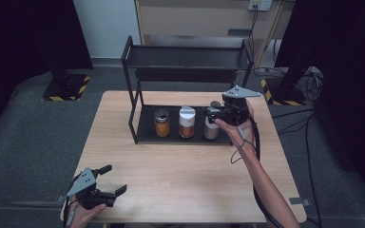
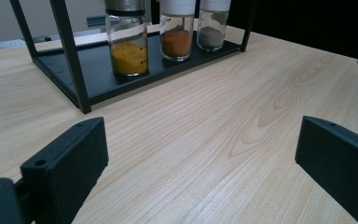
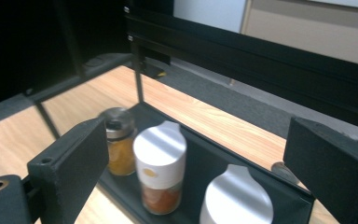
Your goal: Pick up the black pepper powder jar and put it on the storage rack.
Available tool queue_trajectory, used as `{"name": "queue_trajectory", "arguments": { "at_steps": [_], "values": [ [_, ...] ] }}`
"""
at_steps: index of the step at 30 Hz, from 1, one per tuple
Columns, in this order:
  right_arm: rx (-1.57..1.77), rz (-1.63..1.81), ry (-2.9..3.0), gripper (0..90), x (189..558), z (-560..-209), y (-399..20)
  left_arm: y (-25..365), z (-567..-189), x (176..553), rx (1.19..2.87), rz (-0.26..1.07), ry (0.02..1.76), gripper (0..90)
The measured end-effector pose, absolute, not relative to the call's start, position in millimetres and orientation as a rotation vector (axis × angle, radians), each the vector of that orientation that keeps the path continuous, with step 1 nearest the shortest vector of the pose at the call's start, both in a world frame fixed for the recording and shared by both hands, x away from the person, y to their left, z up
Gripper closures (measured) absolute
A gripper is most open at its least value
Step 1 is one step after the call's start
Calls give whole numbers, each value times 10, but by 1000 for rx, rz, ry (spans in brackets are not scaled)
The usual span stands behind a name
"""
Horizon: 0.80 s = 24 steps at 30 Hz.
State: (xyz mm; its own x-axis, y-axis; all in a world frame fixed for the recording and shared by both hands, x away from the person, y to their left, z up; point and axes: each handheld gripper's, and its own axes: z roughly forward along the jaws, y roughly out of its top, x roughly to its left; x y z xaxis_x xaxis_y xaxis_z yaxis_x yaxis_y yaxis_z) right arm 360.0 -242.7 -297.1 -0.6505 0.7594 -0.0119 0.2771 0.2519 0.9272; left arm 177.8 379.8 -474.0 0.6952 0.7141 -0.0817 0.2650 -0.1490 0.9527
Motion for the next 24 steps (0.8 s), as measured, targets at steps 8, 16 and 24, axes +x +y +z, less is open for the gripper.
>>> {"name": "queue_trajectory", "arguments": {
  "at_steps": [8,16,24],
  "values": [
    [873,1424,2082,69,3304,-2898,-2598,3797,-4739,1775,1723,474,790,15],
    [827,1457,2084,68,3043,-2894,-2771,3797,-4739,1772,1721,476,791,15],
    [809,1471,2085,68,2814,-2949,-2924,3798,-4740,1772,1720,475,791,15]
  ]
}}
